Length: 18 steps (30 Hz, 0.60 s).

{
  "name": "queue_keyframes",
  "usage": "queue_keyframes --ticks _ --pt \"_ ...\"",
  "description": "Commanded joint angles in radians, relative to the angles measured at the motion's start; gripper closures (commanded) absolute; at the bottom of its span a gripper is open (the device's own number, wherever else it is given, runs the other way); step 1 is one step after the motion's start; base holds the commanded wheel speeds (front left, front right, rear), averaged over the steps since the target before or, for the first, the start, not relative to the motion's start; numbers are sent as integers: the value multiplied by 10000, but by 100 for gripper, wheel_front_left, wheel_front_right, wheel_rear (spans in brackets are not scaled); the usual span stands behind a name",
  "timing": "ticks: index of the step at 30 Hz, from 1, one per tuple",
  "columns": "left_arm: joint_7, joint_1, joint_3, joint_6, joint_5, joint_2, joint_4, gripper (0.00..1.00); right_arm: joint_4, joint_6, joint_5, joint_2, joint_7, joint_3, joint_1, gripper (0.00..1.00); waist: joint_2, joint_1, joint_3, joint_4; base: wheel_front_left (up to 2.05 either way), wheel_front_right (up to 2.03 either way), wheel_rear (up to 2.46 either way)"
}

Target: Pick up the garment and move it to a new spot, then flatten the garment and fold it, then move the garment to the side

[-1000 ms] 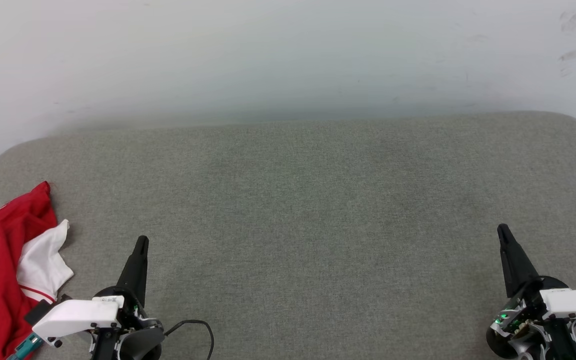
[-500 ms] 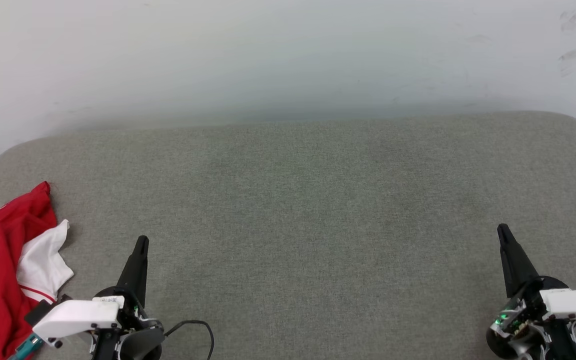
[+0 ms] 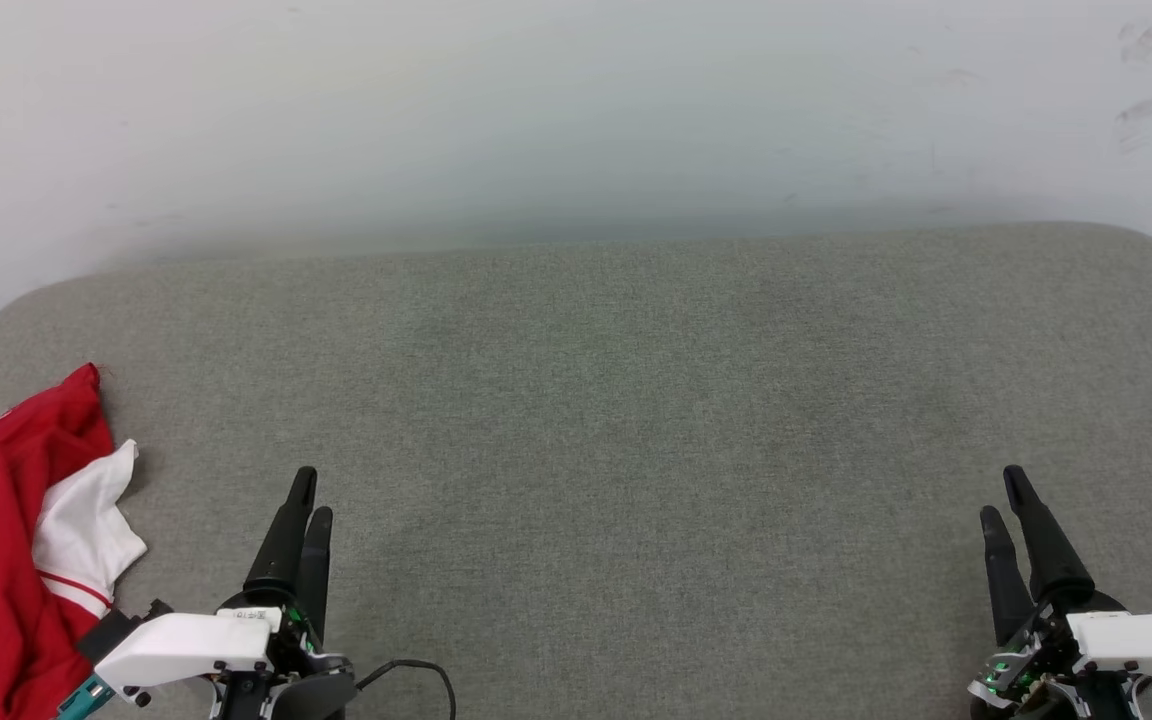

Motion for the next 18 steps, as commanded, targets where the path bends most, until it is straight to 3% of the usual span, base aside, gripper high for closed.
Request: queue_keyframes --ticks 1,8,18 --pt "-155 -93 -177 -2 158 65 -365 0 -283 2 -189 -30 -145 54 -73 0 0 0 -6 2 0 0 0" --pt "-521 -49 -679 -2 789 299 -694 0 -497 2 -1051 -27 -417 21 48 0 0 0 -20 13 0 0 0" --pt "-937 107 -1024 -2 3698 382 -794 0 -967 2 -3906 -16 -828 115 242 0 0 0 -53 69 0 0 0"
